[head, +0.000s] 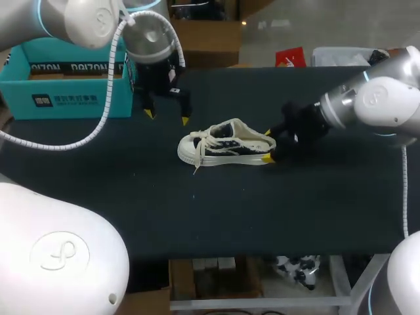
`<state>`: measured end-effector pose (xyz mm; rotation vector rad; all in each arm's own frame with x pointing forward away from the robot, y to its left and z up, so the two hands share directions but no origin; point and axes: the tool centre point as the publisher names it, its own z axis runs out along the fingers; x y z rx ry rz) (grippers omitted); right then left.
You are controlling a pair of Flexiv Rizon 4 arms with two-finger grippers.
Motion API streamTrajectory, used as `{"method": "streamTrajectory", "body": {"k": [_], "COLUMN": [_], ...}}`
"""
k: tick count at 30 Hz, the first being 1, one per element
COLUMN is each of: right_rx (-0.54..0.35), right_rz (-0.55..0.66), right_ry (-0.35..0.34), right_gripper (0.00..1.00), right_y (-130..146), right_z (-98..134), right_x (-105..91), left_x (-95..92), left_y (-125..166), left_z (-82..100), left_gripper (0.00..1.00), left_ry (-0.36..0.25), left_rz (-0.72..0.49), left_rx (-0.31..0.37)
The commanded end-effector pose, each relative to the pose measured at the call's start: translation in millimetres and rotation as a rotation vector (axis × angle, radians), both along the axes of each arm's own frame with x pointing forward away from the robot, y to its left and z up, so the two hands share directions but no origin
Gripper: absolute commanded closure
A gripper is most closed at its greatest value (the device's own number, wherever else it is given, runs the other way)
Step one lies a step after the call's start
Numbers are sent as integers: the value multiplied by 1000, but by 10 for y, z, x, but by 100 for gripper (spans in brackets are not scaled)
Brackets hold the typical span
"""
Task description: Open the shoe tongue, take the insole out of the shoe, put the insole back into the shoe, and pack the shoe into the shoebox
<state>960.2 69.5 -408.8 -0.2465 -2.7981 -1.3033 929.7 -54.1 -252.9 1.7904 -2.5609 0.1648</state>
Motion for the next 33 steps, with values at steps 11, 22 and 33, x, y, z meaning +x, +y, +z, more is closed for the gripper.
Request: {"method": "streamTrajectory", "body": {"k": [11, 22, 33], "right_rx": [44, 48, 76], "right_rz": [23, 24, 13], "right_ry": [-23, -23, -39], "right_gripper": [0, 0, 100], "right_y": [73, 143, 132], "right_z": [-107, -154, -182], "right_x": [-7, 21, 5], "left_x": [-24, -59, -45], "left_y": [-13, 10, -72], "left_z": [-30, -61, -45], "left_gripper": [0, 0, 0], "left_ry": [6, 15, 17], "left_rz": [20, 28, 33], "left_rx": [-5, -7, -15]}}
